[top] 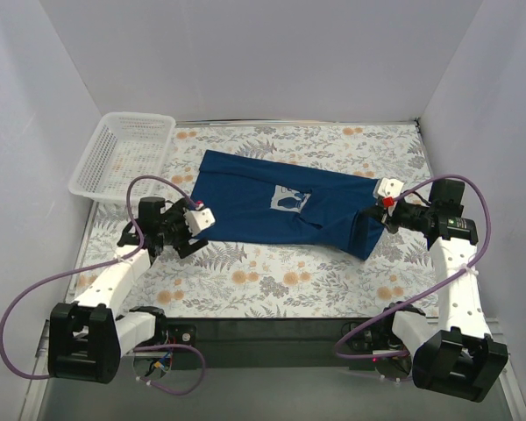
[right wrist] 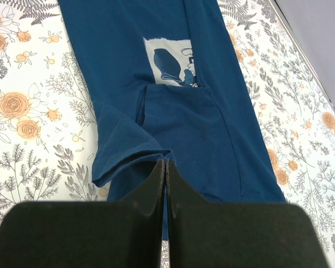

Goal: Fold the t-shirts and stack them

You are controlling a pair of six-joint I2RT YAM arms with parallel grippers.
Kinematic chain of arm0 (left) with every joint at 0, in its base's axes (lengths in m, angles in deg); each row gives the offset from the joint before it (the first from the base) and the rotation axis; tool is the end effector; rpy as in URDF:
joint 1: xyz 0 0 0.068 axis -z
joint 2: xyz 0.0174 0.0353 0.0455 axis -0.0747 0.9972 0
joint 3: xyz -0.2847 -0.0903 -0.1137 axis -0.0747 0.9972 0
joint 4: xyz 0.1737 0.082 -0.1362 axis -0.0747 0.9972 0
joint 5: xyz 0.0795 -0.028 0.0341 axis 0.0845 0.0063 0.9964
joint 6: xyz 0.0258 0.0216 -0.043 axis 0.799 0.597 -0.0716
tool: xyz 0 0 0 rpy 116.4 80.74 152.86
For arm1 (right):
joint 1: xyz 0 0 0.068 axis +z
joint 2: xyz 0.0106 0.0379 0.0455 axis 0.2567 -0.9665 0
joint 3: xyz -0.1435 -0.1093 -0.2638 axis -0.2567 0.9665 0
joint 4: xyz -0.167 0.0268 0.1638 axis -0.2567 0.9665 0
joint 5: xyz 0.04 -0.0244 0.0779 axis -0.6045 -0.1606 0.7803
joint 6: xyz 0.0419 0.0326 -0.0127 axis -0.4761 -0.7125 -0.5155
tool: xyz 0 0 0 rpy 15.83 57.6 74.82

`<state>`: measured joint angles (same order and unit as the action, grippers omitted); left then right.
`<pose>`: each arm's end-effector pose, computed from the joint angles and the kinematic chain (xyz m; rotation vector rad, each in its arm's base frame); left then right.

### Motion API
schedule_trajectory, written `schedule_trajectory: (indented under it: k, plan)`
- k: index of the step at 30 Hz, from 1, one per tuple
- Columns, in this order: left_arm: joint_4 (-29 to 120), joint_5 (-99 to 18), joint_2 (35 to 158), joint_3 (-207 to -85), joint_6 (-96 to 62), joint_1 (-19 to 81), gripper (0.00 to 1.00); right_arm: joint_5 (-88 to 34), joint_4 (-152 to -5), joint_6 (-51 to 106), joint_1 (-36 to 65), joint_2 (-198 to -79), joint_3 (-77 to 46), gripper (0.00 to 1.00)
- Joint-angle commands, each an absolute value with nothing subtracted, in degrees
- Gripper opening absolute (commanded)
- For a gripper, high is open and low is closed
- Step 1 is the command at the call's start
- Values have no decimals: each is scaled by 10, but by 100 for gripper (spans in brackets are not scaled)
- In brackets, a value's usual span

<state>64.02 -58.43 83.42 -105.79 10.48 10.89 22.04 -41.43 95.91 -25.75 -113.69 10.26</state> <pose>0.1620 -0.0349 0.2539 0.6664 2.2262 -0.4564 0.1389 0.0045 0.3437 -1.2269 1.5527 0.3497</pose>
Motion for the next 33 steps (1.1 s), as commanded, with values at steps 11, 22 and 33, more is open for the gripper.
schedule_trajectory:
  k: [11,22,33]
  plan:
    - [640,-513,887,-1051,222,93,60,262,-415,981,-260,-1143,114,1]
    - [622,-509,934,-1064,233,89,43,261,-415,987,-268,-1146,118,1]
    - [599,-506,924,-1054,228,89,0,259,-413,981,-274,-1137,108,1]
